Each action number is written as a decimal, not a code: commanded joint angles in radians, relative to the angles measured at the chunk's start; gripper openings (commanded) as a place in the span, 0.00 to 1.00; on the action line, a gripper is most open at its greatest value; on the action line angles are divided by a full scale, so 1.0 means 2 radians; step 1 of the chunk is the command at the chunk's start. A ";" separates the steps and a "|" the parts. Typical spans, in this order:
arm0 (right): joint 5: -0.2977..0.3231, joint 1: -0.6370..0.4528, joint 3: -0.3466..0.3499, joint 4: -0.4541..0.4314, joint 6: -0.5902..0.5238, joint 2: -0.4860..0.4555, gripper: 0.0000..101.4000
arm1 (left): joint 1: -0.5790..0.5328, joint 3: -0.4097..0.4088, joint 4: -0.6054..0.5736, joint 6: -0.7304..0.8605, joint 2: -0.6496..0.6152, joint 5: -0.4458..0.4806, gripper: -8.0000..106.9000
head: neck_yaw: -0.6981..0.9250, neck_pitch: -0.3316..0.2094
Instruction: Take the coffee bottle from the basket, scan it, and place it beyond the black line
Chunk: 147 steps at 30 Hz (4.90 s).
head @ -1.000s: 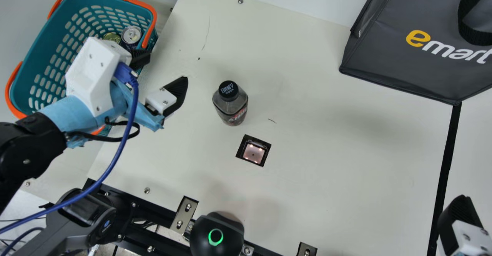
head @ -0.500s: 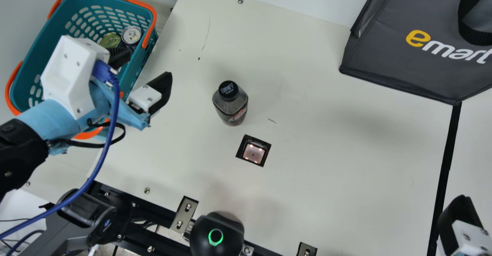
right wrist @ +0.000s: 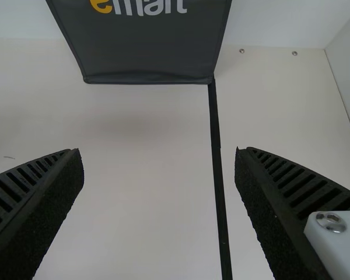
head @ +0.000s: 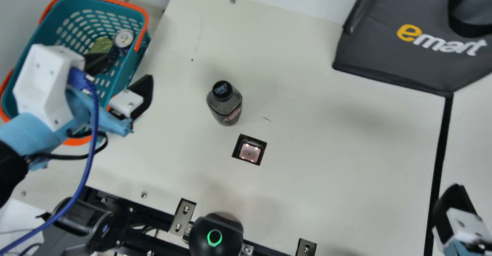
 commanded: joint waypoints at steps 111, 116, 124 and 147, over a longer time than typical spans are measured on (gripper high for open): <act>0.000 0.000 0.000 0.000 0.000 0.000 0.90 | -0.456 0.038 0.565 -0.764 0.166 -0.004 0.85 | -0.127 -0.014; 0.000 0.000 0.000 0.000 0.000 0.000 0.90 | -0.479 0.043 0.598 -0.818 0.186 0.006 0.85 | -0.127 -0.014; -0.001 0.000 0.000 0.000 0.000 0.000 0.90 | -0.474 0.056 0.632 -0.868 0.215 -0.012 0.85 | -0.127 -0.014; -0.001 0.000 0.000 0.000 0.000 0.000 0.90 | -0.402 0.046 0.682 -0.900 0.277 -0.074 0.85 | -0.127 -0.014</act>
